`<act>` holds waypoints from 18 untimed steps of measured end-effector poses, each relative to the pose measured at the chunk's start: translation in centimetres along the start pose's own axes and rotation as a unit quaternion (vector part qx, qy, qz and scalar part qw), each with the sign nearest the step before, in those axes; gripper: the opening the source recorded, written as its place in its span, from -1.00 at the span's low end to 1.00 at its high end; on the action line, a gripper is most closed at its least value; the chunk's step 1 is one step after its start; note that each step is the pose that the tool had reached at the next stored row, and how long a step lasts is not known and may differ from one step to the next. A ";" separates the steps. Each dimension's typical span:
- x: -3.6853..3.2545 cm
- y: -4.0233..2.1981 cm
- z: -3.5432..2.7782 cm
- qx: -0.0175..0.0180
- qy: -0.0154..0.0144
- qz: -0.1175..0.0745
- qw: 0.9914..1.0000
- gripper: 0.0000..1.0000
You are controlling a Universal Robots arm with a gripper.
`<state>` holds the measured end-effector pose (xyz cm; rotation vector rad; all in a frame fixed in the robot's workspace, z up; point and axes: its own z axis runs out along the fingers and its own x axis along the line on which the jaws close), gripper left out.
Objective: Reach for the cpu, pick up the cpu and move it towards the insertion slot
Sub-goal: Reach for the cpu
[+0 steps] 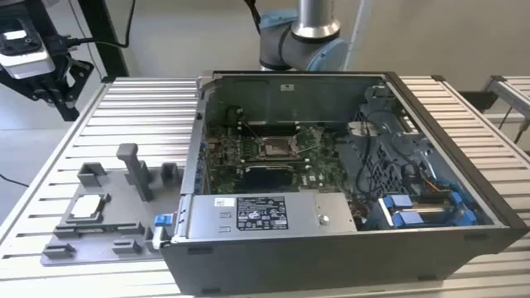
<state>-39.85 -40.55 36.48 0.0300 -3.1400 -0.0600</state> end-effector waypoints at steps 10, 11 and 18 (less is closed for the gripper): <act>0.00 0.00 0.00 0.000 0.000 0.000 1.000 -1.00; 0.00 0.00 0.00 0.000 0.000 0.000 1.000 -1.00; 0.55 -0.33 0.16 0.000 0.000 0.000 1.000 -1.00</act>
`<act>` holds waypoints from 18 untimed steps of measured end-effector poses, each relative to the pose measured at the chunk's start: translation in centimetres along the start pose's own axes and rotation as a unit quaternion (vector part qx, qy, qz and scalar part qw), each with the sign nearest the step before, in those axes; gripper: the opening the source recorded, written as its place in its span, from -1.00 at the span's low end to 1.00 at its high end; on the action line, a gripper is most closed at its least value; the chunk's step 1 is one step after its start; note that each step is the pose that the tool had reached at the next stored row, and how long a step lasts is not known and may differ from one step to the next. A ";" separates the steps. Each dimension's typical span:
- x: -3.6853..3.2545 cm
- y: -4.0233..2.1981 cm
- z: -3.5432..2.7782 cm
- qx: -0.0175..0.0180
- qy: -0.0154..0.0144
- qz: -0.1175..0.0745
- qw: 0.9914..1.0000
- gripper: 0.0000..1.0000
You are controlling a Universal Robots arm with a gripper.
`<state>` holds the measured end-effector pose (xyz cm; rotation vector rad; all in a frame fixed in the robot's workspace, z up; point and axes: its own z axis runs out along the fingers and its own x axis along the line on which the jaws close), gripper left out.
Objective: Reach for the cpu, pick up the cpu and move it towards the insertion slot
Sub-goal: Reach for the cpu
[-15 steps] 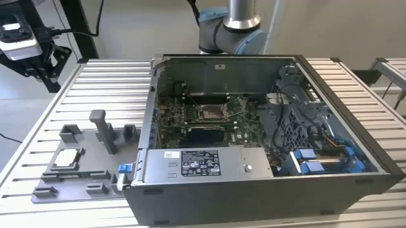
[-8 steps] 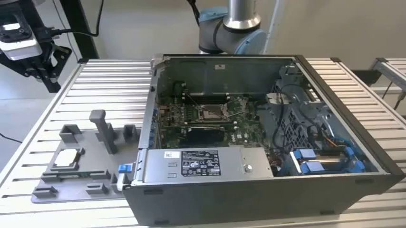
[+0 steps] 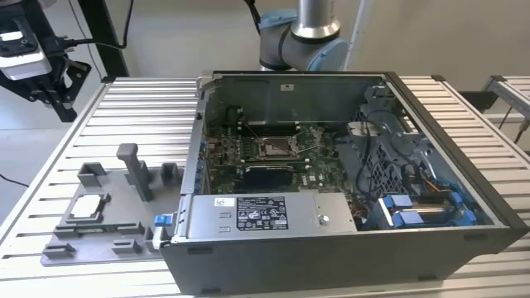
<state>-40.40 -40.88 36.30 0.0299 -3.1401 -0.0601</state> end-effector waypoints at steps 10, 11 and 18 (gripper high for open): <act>1.62 -0.34 0.47 0.000 0.000 0.000 1.000 -1.00; 1.62 -0.34 0.47 0.000 0.000 0.000 1.000 -1.00; 1.65 -0.34 0.47 0.000 0.000 0.000 1.000 1.00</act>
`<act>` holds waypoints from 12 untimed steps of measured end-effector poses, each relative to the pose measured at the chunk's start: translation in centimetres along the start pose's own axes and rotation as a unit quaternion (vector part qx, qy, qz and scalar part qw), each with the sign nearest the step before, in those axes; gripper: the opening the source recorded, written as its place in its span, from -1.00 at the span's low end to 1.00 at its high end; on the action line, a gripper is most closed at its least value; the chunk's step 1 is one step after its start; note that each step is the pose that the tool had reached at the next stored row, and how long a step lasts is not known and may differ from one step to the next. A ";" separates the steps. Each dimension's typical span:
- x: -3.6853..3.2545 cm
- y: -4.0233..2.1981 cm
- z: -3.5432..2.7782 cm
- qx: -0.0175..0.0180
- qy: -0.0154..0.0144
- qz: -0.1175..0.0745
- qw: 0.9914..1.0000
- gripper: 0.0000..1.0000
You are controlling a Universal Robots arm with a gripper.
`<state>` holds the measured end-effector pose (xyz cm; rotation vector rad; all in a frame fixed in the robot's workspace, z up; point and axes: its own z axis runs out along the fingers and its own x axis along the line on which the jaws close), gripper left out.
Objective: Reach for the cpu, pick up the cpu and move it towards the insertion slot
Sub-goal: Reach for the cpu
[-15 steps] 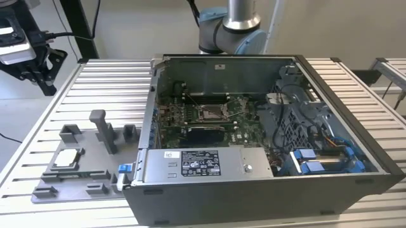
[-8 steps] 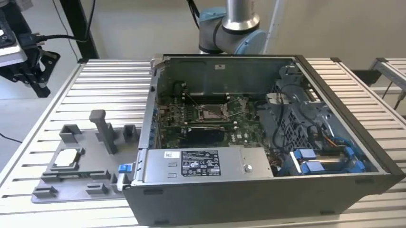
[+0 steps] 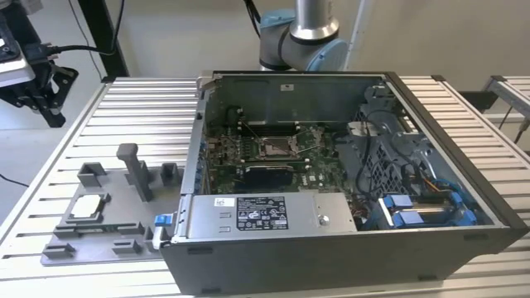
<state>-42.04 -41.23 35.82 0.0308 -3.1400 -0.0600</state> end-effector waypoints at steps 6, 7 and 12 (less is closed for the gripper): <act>0.02 0.00 0.00 0.000 0.000 0.000 1.000 1.00; 0.03 0.00 0.00 0.000 0.000 0.000 1.000 1.00; 0.05 0.00 0.00 0.000 0.000 0.000 1.000 1.00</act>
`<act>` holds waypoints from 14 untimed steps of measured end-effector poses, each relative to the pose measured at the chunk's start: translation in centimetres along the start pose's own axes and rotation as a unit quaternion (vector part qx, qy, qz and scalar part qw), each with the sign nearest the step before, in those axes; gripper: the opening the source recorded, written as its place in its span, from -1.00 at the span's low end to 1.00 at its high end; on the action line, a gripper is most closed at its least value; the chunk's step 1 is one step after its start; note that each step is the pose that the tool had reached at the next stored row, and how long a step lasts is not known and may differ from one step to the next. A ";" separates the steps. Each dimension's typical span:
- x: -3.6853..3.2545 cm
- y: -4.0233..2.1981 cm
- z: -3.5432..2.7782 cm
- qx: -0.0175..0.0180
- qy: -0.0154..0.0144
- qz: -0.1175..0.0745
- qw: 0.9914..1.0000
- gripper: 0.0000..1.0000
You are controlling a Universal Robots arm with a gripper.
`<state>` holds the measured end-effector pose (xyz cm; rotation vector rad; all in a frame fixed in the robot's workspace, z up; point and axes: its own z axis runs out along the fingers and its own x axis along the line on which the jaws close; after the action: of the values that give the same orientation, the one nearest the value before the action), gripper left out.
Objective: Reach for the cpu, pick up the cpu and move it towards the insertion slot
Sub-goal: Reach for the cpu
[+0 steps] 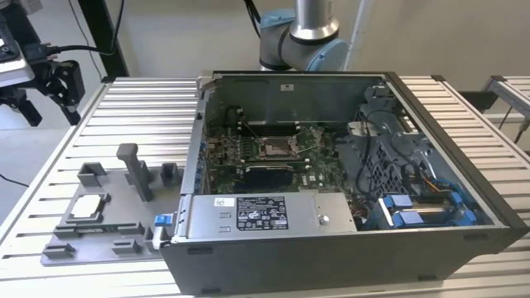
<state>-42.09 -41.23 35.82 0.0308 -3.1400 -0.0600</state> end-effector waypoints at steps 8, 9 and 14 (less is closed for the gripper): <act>0.05 -0.07 0.37 0.000 0.000 0.000 1.000 1.00; 0.05 -0.11 0.53 0.000 0.000 0.000 1.000 1.00; 0.05 -0.27 1.39 0.000 0.000 0.001 1.000 1.00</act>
<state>-42.13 -41.45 34.42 0.0286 -3.1402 -0.0601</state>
